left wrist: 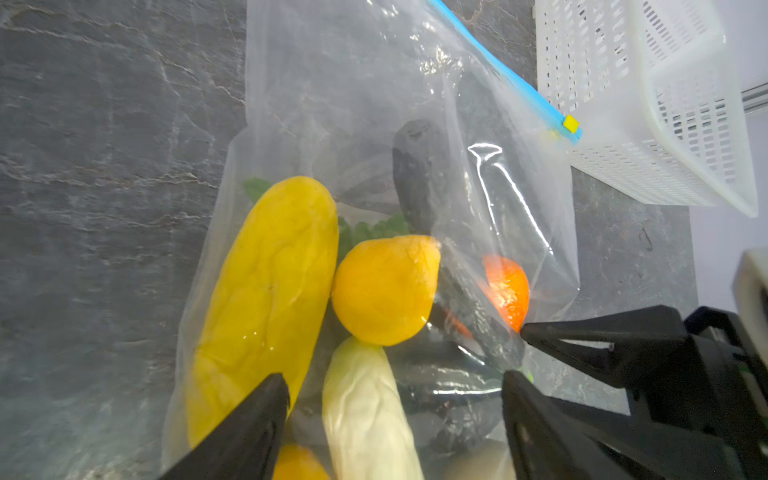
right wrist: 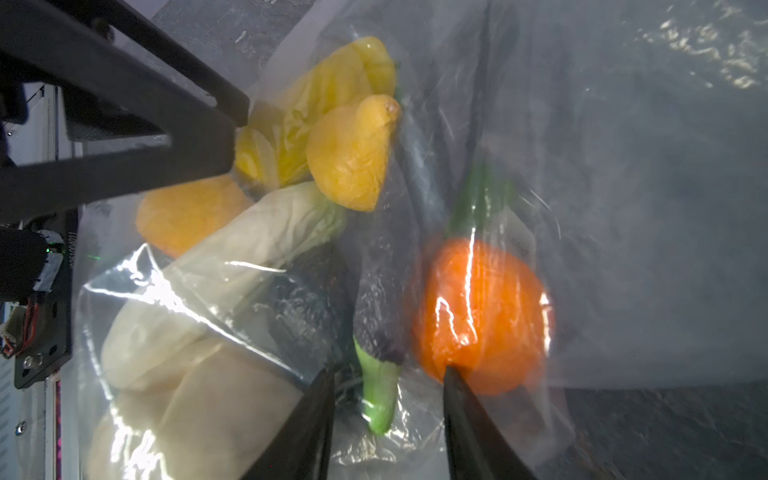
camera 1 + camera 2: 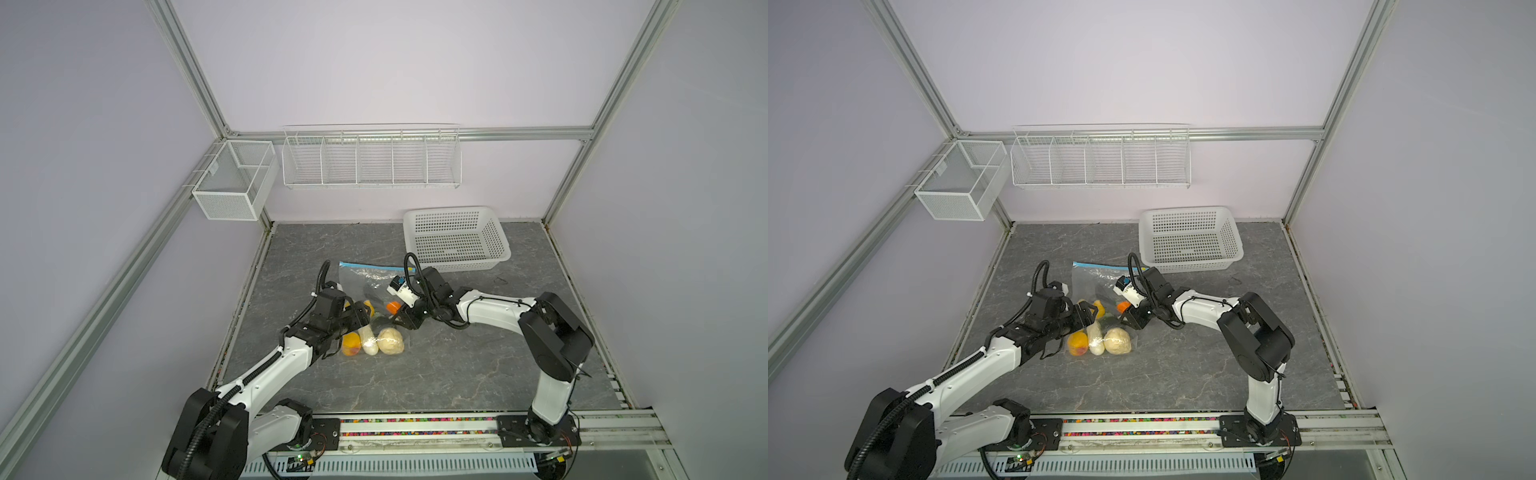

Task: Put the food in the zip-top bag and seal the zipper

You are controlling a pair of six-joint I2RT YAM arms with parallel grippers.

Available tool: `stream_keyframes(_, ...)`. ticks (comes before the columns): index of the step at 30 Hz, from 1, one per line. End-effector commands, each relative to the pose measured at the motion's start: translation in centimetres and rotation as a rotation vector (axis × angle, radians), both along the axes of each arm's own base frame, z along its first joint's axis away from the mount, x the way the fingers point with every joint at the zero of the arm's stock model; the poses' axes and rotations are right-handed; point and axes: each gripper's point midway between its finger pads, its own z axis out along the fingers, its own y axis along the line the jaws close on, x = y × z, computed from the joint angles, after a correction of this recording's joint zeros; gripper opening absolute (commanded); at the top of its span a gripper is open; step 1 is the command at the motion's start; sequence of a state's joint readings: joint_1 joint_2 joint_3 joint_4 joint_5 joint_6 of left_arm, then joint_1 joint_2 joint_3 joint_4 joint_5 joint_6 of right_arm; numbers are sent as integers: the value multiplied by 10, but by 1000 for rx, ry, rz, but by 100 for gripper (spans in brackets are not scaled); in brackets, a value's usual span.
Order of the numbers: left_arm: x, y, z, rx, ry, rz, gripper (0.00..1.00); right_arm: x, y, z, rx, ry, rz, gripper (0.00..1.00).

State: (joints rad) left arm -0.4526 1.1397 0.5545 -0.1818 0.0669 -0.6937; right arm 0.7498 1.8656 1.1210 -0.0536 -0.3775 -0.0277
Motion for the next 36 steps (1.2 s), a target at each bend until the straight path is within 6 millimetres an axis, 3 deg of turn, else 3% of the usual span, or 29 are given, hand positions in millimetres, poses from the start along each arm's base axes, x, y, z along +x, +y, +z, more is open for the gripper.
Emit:
stream_keyframes(1, 7, 10, -7, 46, -11, 27, 81, 11, -2, -11, -18, 7, -36, 47)
stream_keyframes(8, 20, 13, -16, 78, 67, 17, 83, 29, -3, -4, -8, -5, -60, 48)
stream_keyframes(12, 21, 10, -10, 80, 64, -11, 84, 29, -3, 22, 17, -31, -57, 50)
stream_keyframes(15, 15, 10, 3, 67, 46, -26, 85, 15, -4, 51, 75, -78, -50, 51)
stream_keyframes(21, -27, -5, 19, -17, 47, -134, 79, -25, 1, 67, 192, -232, 0, 48)
stream_keyframes(23, -34, -16, 28, -30, 17, -174, 74, -41, 6, 61, 215, -255, 50, 47)
stream_keyframes(28, -34, -39, 33, -74, -12, -246, 60, -46, 21, 45, 204, -265, 86, 37)
stream_keyframes(32, -36, -54, 26, -86, -2, -298, 58, -48, 28, 35, 191, -274, 102, 31)
stream_keyframes(36, -42, -50, 7, -58, 35, -292, 56, -47, 33, 21, 171, -264, 97, 32)
